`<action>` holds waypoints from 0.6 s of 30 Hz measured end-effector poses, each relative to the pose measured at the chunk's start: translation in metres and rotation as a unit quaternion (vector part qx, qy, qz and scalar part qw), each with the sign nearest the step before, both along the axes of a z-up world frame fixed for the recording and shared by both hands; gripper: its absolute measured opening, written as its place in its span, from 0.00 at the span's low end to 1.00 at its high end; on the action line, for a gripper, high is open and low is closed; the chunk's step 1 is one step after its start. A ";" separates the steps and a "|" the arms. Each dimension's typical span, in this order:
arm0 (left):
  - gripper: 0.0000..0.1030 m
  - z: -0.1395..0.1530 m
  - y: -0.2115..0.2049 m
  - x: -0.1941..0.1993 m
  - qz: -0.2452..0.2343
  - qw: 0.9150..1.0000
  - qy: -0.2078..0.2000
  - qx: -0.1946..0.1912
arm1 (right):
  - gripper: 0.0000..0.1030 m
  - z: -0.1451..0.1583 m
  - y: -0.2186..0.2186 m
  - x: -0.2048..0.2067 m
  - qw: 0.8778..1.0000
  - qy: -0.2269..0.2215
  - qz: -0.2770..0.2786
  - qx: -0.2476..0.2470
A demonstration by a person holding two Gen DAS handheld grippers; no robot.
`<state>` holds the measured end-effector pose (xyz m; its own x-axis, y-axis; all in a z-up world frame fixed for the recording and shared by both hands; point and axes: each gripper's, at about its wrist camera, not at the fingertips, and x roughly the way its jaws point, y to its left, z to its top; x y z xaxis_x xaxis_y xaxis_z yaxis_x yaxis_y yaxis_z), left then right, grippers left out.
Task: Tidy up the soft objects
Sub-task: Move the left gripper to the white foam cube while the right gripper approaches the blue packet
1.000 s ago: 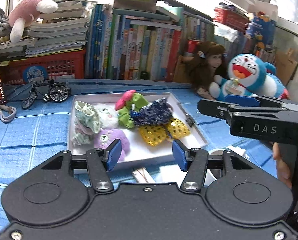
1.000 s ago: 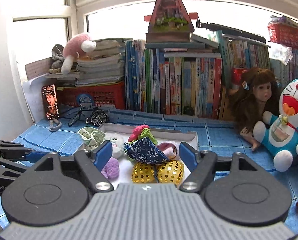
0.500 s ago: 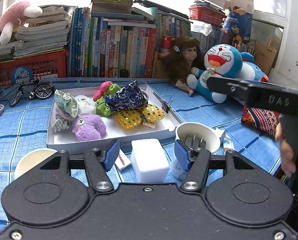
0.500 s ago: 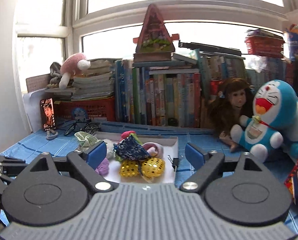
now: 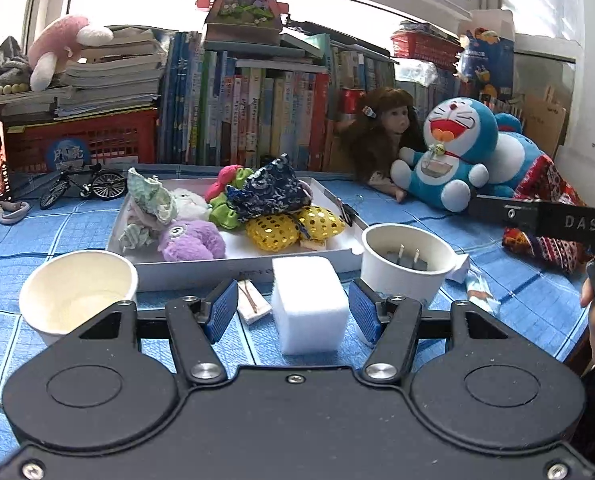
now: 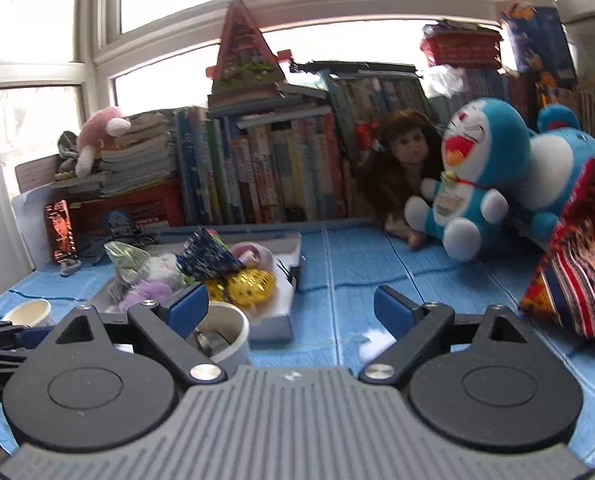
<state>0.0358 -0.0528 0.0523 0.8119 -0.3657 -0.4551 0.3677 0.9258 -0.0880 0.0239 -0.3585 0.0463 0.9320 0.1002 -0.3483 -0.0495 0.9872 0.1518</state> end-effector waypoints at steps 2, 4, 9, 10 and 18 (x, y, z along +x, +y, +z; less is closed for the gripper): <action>0.57 -0.004 -0.002 -0.002 -0.002 1.000 -0.001 -0.002 | 0.92 -0.008 -0.003 -0.002 1.000 0.005 -0.011 -0.002; 0.57 -0.008 -0.005 -0.002 -0.005 1.000 0.000 0.001 | 0.92 -0.014 -0.007 -0.005 1.000 0.009 -0.022 -0.003; 0.57 -0.017 -0.010 -0.002 -0.003 1.000 0.004 0.007 | 0.92 -0.033 -0.016 -0.010 0.999 0.024 -0.045 -0.006; 0.57 -0.019 -0.010 -0.001 -0.001 1.000 0.004 0.007 | 0.92 -0.037 -0.018 -0.011 0.998 0.028 -0.050 -0.008; 0.55 -0.022 -0.012 0.003 0.028 1.000 -0.007 0.001 | 0.92 -0.061 -0.028 -0.010 0.995 0.051 -0.083 -0.006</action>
